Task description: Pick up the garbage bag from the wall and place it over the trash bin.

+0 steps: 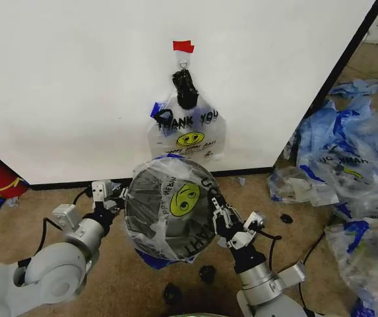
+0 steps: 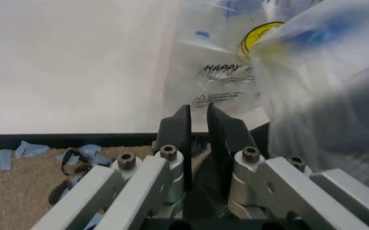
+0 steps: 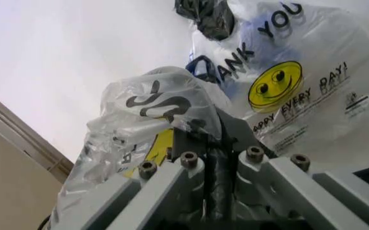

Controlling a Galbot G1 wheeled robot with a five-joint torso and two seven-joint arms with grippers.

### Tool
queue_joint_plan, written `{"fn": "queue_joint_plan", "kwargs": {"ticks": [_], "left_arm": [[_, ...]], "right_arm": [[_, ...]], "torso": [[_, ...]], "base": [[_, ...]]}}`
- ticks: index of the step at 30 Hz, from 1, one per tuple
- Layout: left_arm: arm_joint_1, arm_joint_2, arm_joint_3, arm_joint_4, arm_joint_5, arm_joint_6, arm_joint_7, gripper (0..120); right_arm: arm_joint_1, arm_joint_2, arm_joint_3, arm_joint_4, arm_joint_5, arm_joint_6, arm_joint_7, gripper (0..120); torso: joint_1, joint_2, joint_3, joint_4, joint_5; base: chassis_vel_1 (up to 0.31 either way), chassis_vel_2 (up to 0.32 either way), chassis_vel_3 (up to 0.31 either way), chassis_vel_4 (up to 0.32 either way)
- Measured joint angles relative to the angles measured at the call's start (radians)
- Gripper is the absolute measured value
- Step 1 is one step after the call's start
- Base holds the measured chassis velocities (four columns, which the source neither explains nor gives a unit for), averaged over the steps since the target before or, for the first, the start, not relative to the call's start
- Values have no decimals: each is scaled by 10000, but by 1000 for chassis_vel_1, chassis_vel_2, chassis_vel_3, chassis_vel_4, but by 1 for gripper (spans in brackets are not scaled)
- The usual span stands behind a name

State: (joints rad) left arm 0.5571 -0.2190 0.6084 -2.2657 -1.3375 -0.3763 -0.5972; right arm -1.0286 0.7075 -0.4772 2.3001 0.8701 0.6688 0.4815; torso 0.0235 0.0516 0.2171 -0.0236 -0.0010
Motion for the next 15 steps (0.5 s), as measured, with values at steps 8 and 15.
{"fn": "queue_joint_plan", "kwargs": {"ticks": [8, 15], "left_arm": [[43, 256, 14, 66, 109, 78, -36, 20], [-56, 454, -35, -66, 314, 581, -687, 43]], "right_arm": [[17, 31, 52, -294, -76, -2, 18, 1], [47, 33, 133, -657, -363, -37, 161, 1]], "torso": [[0, 0, 0, 1, 0], [0, 0, 0, -1, 3]], "base": [[0, 0, 0, 0], [0, 0, 0, 0]]}}
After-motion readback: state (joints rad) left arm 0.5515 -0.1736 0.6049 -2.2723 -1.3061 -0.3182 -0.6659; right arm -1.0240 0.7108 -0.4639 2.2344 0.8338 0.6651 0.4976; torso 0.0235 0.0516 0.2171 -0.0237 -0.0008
